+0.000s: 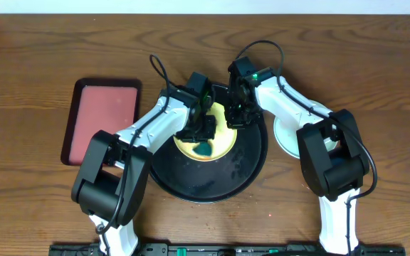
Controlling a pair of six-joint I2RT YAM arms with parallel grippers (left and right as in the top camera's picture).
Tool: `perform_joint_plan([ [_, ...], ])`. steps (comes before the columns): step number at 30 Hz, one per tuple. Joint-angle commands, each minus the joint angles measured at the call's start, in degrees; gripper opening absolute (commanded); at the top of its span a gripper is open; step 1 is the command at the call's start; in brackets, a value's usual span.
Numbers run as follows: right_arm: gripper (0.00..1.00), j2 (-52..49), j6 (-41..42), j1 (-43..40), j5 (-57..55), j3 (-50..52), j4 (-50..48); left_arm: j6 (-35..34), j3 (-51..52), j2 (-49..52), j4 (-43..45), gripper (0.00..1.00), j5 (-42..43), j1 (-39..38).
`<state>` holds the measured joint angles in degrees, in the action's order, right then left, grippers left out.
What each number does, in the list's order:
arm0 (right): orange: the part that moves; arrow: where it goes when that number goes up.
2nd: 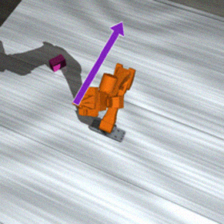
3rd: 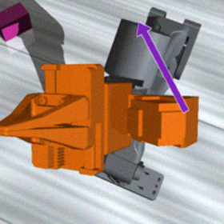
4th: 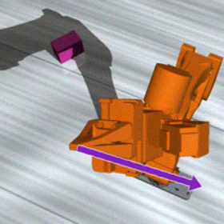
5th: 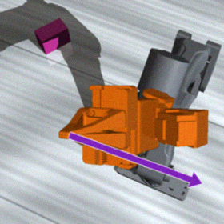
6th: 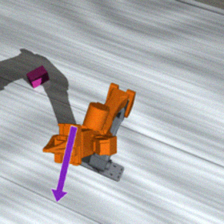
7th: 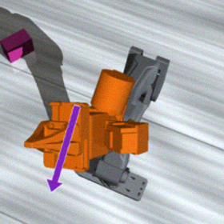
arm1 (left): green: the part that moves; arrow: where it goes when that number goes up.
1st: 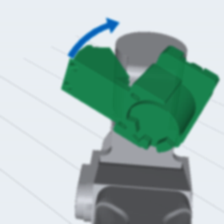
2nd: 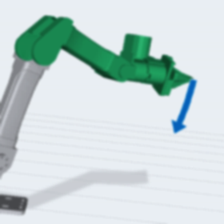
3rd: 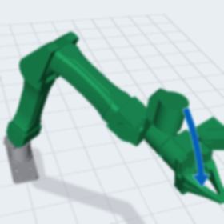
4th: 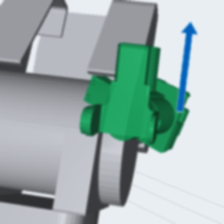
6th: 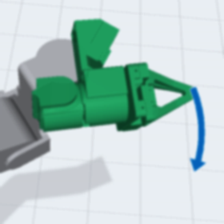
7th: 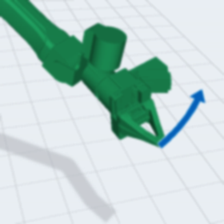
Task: Clean dirty plates on tray and stack at the side
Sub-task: 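Scrub the held yellow plate with the sponge in the left gripper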
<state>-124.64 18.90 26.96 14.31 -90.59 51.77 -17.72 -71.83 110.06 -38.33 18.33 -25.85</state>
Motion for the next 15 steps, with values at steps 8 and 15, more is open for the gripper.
perform_joint_plan([
  [8, 0.01, -0.5, 0.79, 0.61, -2.49, 1.53, 1.33, -0.61, -0.26, 0.22, 6.71, 0.07, -21.62, 0.04],
  [15, 0.01, -0.5, 0.76, 0.61, -2.49, 1.53, 1.36, -0.55, -0.24, 0.55, 0.37, 0.07, -25.05, -0.13],
])
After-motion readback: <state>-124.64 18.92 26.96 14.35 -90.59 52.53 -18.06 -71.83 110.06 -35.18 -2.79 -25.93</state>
